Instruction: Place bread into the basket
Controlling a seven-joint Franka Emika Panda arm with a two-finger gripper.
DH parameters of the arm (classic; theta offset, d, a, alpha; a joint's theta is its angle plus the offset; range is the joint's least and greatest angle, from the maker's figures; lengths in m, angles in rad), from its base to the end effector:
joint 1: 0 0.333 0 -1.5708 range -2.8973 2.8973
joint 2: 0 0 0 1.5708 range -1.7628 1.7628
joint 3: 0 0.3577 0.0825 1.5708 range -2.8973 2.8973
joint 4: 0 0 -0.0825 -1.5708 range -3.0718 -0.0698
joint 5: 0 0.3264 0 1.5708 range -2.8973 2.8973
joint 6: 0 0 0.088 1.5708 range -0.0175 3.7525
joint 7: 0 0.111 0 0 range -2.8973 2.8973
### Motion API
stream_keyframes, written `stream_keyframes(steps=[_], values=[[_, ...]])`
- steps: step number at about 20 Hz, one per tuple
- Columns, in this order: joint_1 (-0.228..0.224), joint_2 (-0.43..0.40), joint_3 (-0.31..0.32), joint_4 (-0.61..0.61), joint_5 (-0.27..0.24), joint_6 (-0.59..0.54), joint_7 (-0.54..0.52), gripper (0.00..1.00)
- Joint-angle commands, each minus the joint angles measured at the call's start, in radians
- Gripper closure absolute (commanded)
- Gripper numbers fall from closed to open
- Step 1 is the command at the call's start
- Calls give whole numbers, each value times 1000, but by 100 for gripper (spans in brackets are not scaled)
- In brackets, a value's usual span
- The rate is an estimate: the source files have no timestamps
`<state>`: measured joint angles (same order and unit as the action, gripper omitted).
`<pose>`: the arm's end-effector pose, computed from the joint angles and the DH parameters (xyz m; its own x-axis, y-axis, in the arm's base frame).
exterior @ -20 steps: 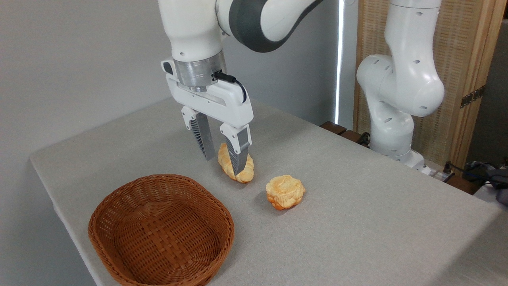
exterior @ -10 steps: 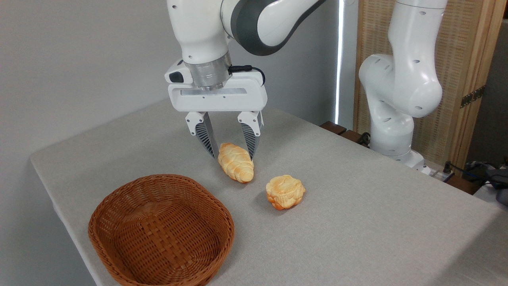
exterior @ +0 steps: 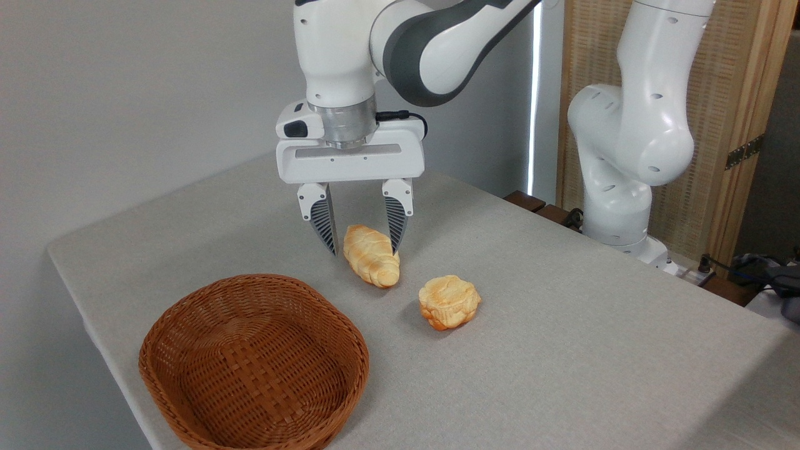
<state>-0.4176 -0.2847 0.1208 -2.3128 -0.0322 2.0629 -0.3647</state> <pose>0.3835 -0.1145 0.5207 0.9969 0.0786 0.0076 0.0779 -0.9945 0.0700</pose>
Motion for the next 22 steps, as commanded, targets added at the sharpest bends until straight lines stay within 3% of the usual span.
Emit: stream_keyframes(steps=[1,11,20,21,22], values=[[-29,-31,8,-65,1,62,-40,0],[-47,-2,7,-115,5,132,-72,0],[-49,19,-4,-115,23,125,-57,0],[-49,19,-12,-115,37,125,-57,1],[-49,22,-15,-115,49,125,-57,9]])
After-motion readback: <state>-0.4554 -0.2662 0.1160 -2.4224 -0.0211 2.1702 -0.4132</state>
